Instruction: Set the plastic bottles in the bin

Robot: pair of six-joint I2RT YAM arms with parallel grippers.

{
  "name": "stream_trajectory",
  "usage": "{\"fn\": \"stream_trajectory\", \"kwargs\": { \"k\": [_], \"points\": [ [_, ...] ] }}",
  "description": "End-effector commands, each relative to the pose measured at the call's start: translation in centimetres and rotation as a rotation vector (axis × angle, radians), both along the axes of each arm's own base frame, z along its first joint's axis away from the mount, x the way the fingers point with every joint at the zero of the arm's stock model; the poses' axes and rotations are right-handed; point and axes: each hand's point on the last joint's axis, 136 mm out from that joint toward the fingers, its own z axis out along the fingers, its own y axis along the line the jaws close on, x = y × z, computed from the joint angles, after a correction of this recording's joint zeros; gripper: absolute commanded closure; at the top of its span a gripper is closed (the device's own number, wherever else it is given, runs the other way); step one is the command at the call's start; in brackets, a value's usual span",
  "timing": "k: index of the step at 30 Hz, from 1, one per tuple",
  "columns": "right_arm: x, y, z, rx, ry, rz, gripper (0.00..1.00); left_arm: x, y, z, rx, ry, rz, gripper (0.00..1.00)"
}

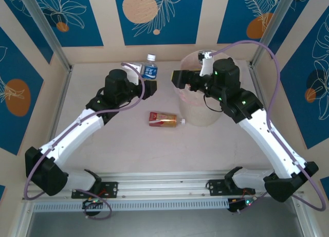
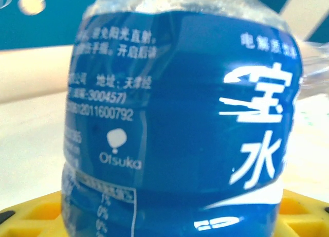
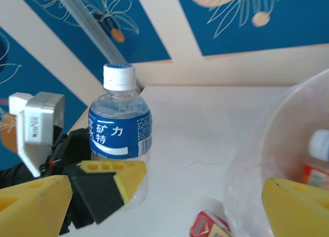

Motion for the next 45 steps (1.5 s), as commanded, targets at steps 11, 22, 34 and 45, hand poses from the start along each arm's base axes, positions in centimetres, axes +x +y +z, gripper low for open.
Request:
{"fn": "stream_trajectory", "kwargs": {
  "k": [11, 22, 34, 45],
  "points": [
    [0.0, 3.2, 3.6, 0.111, -0.036, 0.159, 0.20, -5.4, -5.5, 4.2, -0.076, -0.211, -0.390, 0.40],
    [0.4, 4.3, 4.1, 0.125, -0.034, 0.206, 0.52, -7.2, -7.3, 4.7, -0.060, -0.238, -0.503, 0.40],
    [0.9, 4.0, 2.9, 0.105, -0.012, 0.169, 1.00, -6.5, -7.1, 5.0, -0.065, -0.238, -0.455, 0.30],
    [2.9, -2.1, 8.5, 0.099, -0.269, -0.138, 1.00, -6.2, -3.8, 6.5, -0.062, -0.274, -0.274, 0.01]
  ]
}}
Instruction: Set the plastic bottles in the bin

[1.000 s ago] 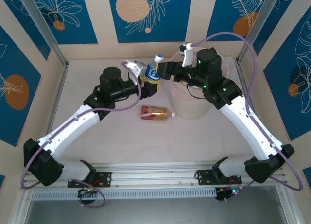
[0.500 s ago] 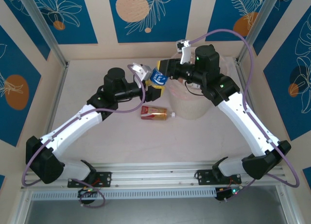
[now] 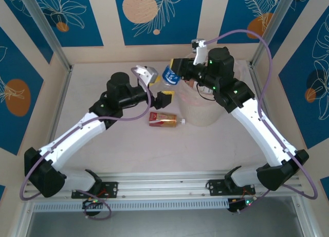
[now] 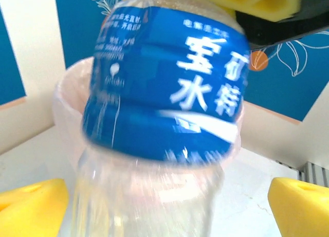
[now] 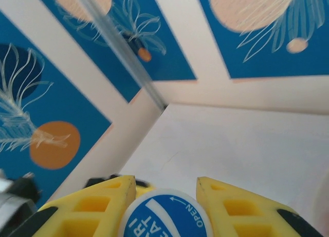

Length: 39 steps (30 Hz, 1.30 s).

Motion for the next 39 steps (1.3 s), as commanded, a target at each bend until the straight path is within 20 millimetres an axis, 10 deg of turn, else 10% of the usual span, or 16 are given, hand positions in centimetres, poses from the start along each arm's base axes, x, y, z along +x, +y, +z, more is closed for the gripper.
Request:
{"fn": "stream_trajectory", "kwargs": {
  "k": [1, 6, 13, 26, 39],
  "points": [
    [0.0, -4.3, 5.3, 0.035, -0.188, -0.180, 1.00, -0.5, 1.6, 2.3, -0.034, -0.052, 0.071, 0.01],
    [0.5, -9.3, 8.0, -0.007, -0.263, -0.396, 1.00, 0.4, 3.0, 1.2, 0.000, -0.019, 0.174, 0.00],
    [2.3, -11.9, 7.0, -0.221, -0.209, -0.533, 1.00, 2.3, 4.3, -0.4, 0.056, 0.060, 0.301, 0.01],
    [5.3, -10.7, 0.8, -0.625, 0.038, -0.517, 1.00, 4.5, 5.3, -3.1, 0.127, 0.197, 0.409, 0.00],
    [7.4, -9.4, -5.2, -0.578, 0.344, -0.418, 1.00, 4.9, 5.7, -3.9, 0.132, 0.234, 0.421, 0.01]
  ]
}}
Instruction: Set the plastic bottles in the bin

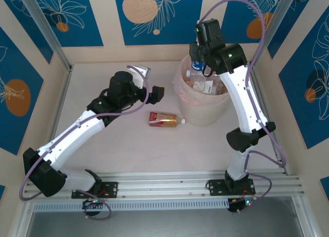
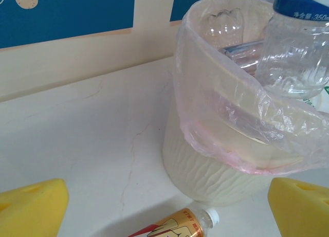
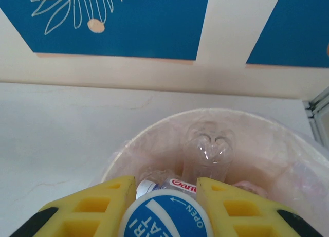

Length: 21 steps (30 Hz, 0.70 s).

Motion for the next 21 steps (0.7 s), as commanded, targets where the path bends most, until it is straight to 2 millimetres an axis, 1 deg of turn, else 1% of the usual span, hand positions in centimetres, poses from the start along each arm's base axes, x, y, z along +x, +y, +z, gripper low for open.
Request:
{"fn": "stream_trajectory", "kwargs": {
  "k": [1, 4, 10, 11, 13, 15, 16, 17, 18, 19, 21],
  "points": [
    [-0.8, -0.2, -2.4, 0.072, 0.135, 0.009, 1.00, 0.4, 0.4, 0.9, -0.021, 0.004, 0.021, 0.00],
    [-0.3, 0.2, -4.1, 0.127, 0.201, 0.030, 1.00, 0.5, 0.3, 0.6, -0.024, 0.015, 0.018, 0.00],
    [1.0, 0.7, -6.3, 0.189, 0.266, 0.037, 1.00, 0.8, -0.2, 0.1, -0.028, 0.033, 0.008, 0.01],
    [1.3, 0.6, -6.7, 0.187, 0.274, 0.030, 0.97, 0.8, -0.3, 0.1, -0.031, 0.037, 0.006, 0.00],
    [1.7, 0.6, -7.5, 0.174, 0.290, 0.026, 0.94, 0.9, -0.5, 0.0, -0.034, 0.042, 0.001, 0.01],
    [2.1, 0.1, -8.4, 0.148, 0.307, -0.002, 0.87, 0.9, -0.7, -0.2, -0.035, 0.046, -0.003, 0.01],
    [2.2, -0.3, -8.7, 0.130, 0.314, -0.024, 0.80, 1.0, -0.7, -0.3, -0.034, 0.050, -0.003, 0.01],
    [2.3, -0.7, -9.0, 0.115, 0.319, -0.043, 0.75, 1.0, -0.8, -0.3, -0.035, 0.051, -0.007, 0.00],
    [2.3, -0.9, -9.1, 0.106, 0.319, -0.057, 0.70, 1.0, -0.9, -0.3, -0.037, 0.053, -0.009, 0.01],
    [2.4, -1.2, -9.1, 0.100, 0.317, -0.068, 0.61, 1.1, -1.0, -0.3, -0.038, 0.053, -0.011, 0.00],
    [2.4, -1.2, -8.7, 0.104, 0.303, -0.068, 0.54, 1.2, -1.1, -0.5, -0.037, 0.060, -0.011, 0.01]
  ]
}}
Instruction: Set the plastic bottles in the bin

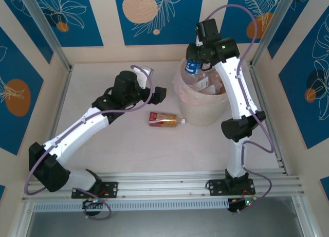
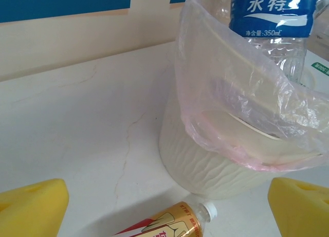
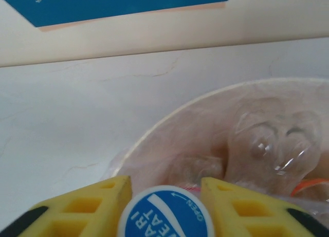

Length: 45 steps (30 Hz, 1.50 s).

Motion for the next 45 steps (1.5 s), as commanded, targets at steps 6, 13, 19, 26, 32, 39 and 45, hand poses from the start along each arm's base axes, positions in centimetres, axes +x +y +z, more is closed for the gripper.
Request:
{"fn": "stream_trajectory", "kwargs": {
  "k": [6, 13, 19, 26, 32, 39, 45],
  "points": [
    [-1.7, -2.3, -0.5, -0.086, 0.052, -0.050, 0.36, 0.5, -0.3, 1.6, -0.043, -0.005, -0.002, 0.01],
    [-1.6, -3.5, 0.5, -0.153, 0.006, -0.090, 0.42, 0.5, -0.4, 1.4, -0.046, 0.002, -0.008, 0.01],
    [-1.6, -0.6, 2.2, -0.138, -0.074, 0.020, 0.34, 0.5, -0.5, 1.2, -0.044, 0.007, -0.007, 0.00],
    [-1.3, 0.4, 3.8, -0.129, -0.150, 0.040, 0.41, 0.5, -0.4, 1.2, -0.049, 0.007, -0.007, 0.00],
    [-0.8, 0.3, 2.6, -0.152, -0.128, 0.028, 0.50, 0.5, -0.5, 1.1, -0.052, 0.010, -0.006, 0.00],
    [-1.1, 0.8, 0.1, -0.148, -0.057, 0.054, 0.55, 0.6, -0.4, 0.8, -0.047, 0.016, -0.001, 0.01],
    [-1.1, 0.5, -2.2, -0.190, 0.010, 0.054, 0.46, 0.7, -0.3, 0.7, -0.042, 0.019, 0.005, 0.00]
  ]
}}
